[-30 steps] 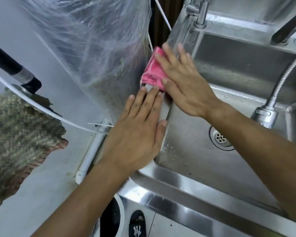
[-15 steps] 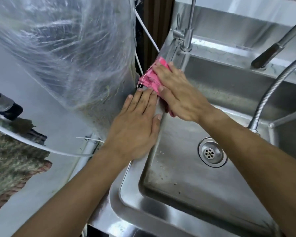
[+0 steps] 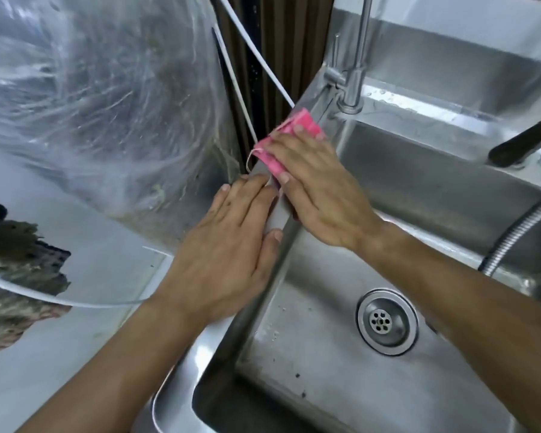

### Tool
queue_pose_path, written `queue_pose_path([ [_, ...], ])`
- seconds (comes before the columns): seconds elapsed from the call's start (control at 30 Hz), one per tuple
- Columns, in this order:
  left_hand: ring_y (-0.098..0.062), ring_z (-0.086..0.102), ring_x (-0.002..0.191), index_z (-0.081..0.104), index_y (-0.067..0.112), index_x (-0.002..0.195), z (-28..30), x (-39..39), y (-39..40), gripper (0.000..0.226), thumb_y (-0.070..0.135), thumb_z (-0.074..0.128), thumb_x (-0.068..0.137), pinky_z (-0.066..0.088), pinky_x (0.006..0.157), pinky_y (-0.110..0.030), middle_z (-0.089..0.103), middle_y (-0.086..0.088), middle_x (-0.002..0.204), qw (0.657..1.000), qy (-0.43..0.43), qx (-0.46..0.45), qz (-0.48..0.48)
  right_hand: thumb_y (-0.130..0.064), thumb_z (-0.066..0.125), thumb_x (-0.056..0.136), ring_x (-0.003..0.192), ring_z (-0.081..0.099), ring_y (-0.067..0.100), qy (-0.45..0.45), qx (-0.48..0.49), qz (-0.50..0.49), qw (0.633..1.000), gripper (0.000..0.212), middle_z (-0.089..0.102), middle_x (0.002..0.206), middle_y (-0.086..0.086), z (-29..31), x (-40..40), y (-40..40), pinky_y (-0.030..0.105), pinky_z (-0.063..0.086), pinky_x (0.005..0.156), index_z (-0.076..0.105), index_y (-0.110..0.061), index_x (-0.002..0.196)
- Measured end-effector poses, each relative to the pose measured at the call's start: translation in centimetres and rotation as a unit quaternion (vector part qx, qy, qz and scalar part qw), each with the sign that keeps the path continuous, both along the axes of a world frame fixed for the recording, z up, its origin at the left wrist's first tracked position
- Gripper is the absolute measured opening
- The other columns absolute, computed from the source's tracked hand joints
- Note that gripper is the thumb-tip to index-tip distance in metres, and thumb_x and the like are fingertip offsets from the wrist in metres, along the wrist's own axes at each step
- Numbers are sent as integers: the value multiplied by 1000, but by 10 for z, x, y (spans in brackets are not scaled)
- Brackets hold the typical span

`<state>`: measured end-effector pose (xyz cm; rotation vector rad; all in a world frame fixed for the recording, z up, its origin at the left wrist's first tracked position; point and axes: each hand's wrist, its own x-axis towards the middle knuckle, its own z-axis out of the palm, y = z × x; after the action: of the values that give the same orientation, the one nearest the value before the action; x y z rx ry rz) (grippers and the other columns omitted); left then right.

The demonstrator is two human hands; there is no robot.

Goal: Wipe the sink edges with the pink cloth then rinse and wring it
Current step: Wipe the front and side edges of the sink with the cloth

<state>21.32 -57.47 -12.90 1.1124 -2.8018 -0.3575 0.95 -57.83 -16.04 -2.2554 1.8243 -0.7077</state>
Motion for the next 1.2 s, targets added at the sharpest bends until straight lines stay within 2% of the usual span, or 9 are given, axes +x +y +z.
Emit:
queue_pose_path([
  [0.1,-25,10,160,23,7,163,-6,-10,0,63,38,27,109,8,131,-42,17,-11,172,998,-32,-52,8,-28,31,113,157,21,16,26,20,43,999,45,37,164,-4,4,-24,-17,47,16,127,40,-24,157],
  [0.4,-26,9,160,24,9,163,-11,-9,0,60,37,27,110,15,129,-47,16,-6,172,996,-45,-75,1,-27,33,113,151,32,14,24,-7,-22,999,42,47,157,-1,8,-24,-34,41,17,127,48,-17,151],
  [0.53,-25,12,160,26,9,162,-10,-9,0,60,36,30,109,18,129,-48,20,-6,171,997,-39,-60,5,-35,29,113,147,37,16,54,27,44,997,46,50,153,0,19,-43,-46,39,20,126,51,-18,149],
  [0.63,-29,25,155,37,6,158,-7,-17,-8,58,34,36,107,23,127,-47,34,-9,165,999,-13,-48,5,-34,32,112,143,39,16,29,43,-13,999,43,53,149,-1,27,-52,-74,37,19,126,55,-17,144],
  [0.7,-31,31,149,43,4,153,-3,-31,-21,53,31,37,107,26,125,-46,42,-11,156,999,5,-45,-12,-36,30,113,153,27,19,39,45,-46,997,46,39,162,2,23,-44,-71,35,9,130,44,-19,154],
  [0.77,-29,17,157,31,6,160,-1,-47,-34,58,34,27,110,16,128,-44,30,-9,165,999,-23,-44,-17,-37,28,114,159,8,21,38,38,-70,996,53,15,172,4,17,-39,-51,34,0,129,24,-19,163],
  [0.87,-20,-7,160,7,11,165,-9,-53,-39,62,39,13,110,-4,130,-39,1,-3,174,996,-60,-59,-17,-34,29,114,159,6,13,15,42,-63,997,54,16,172,2,12,-41,-29,26,-5,129,21,-17,164],
  [0.93,-19,-6,160,7,12,165,-13,-51,-37,64,42,13,108,-2,131,-39,-1,-2,174,996,-53,-67,-17,-34,27,114,158,9,11,18,50,-53,997,52,20,171,0,15,-47,-39,20,-6,126,25,-18,163],
  [1.2,-16,-9,160,7,15,166,-11,-47,-38,65,43,16,108,0,131,-37,-3,2,174,998,-37,-37,-32,-36,25,113,159,4,12,6,81,-103,991,53,15,172,-2,23,-39,-57,27,-5,126,22,-21,164],
])
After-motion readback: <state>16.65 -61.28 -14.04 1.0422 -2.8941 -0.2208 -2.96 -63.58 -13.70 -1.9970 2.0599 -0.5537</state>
